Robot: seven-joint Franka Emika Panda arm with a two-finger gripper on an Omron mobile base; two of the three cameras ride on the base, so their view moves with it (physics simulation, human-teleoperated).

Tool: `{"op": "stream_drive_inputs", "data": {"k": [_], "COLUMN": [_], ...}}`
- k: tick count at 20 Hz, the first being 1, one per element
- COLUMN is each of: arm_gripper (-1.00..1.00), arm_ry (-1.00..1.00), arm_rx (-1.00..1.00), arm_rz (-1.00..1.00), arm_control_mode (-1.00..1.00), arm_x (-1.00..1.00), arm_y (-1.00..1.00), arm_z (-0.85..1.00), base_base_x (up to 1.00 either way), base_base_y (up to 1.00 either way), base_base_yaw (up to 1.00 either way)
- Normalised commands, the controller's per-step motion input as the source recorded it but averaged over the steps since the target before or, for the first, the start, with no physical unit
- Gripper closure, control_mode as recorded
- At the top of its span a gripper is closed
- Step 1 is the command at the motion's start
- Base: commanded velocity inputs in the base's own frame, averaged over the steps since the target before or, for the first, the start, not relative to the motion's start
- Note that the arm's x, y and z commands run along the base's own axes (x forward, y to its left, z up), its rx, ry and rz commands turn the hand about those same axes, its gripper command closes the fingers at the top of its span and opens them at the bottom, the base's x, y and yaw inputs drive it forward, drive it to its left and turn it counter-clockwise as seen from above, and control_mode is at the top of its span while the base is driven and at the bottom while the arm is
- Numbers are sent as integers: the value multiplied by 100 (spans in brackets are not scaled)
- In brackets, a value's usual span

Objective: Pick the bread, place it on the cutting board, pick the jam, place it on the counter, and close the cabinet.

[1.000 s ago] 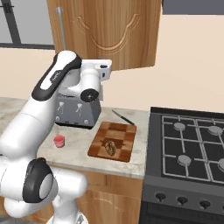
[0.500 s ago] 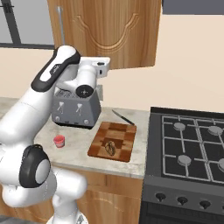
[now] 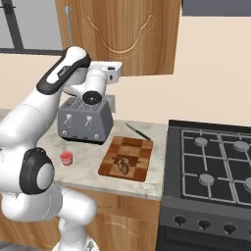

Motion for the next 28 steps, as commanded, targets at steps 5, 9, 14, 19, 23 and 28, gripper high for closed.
{"op": "stream_drive_inputs", "data": {"k": [5,9,14,19,23,28], "arm_gripper": [-100,-100,-100,-100,-100,-100], "arm_ry": [0,0,0,0,0,0], "arm_rx": [0,0,0,0,0,0], "arm_rz": [-4,-4,-2,-1,-1,-1], "arm_control_mode": [-100,-100,-100,-100,-100,-100], "arm_x": [40,43,38,39,38,36], "arm_y": [0,0,0,0,0,0], "arm_z": [0,0,0,0,0,0], "base_base_x": [0,0,0,0,0,0], "base_base_y": [0,0,0,0,0,0], "base_base_yaw": [0,0,0,0,0,0]}}
